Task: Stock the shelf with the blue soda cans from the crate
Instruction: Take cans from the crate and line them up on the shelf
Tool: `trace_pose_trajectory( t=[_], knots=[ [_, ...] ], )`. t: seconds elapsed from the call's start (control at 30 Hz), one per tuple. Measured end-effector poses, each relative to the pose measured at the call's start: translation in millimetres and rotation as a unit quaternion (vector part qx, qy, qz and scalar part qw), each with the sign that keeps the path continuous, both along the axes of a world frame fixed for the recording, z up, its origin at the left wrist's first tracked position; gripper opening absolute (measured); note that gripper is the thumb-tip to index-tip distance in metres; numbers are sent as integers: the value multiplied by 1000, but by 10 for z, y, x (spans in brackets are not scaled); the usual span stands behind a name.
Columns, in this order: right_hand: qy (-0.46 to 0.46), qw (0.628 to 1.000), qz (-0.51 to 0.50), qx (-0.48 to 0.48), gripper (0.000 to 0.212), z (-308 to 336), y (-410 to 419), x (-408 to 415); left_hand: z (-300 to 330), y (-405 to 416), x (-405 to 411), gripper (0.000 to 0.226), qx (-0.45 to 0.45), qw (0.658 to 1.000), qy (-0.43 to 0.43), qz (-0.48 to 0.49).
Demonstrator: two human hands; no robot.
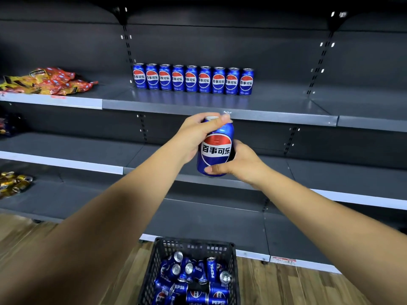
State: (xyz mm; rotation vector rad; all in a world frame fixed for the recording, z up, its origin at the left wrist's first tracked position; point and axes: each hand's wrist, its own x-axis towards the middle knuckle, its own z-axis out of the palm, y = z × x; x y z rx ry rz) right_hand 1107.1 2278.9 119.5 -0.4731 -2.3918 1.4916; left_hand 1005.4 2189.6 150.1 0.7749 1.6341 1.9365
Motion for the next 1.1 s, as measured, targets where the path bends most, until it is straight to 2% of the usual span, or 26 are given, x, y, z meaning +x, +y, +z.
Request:
trace_pose_trajectory(
  t=[0.07, 0.13, 0.27, 0.43, 0.7, 0.93, 1.1],
  knots=[
    [4, 1000, -11, 8, 64, 46, 100, 46, 64, 108, 28, 38, 9, 999, -32, -2],
    [9, 1000, -16, 13, 60, 82, 199, 79, 81, 218, -1, 40, 13, 998, -60, 12],
    [13, 999, -19, 29, 49, 110, 396, 63, 27, 391, -92, 33, -34, 996, -57, 60],
    [6, 997, -50, 50, 67, 39, 661, -138, -9, 644, -283, 25, -44, 993, -74, 77],
    [10, 994, -88, 65, 63, 155, 1139, -624, -99, 1080, -906, 17, -146, 986, -3, 86],
    [23, 986, -146, 75, 72, 222, 1542, -1074, 3, 1418, -1387, 17, -156, 986, 38, 48],
    [39, 984, -166, 55, 71, 278, 1744, -1316, 57, 1657, -1647, 18, -152, 987, 48, 28]
  ],
)
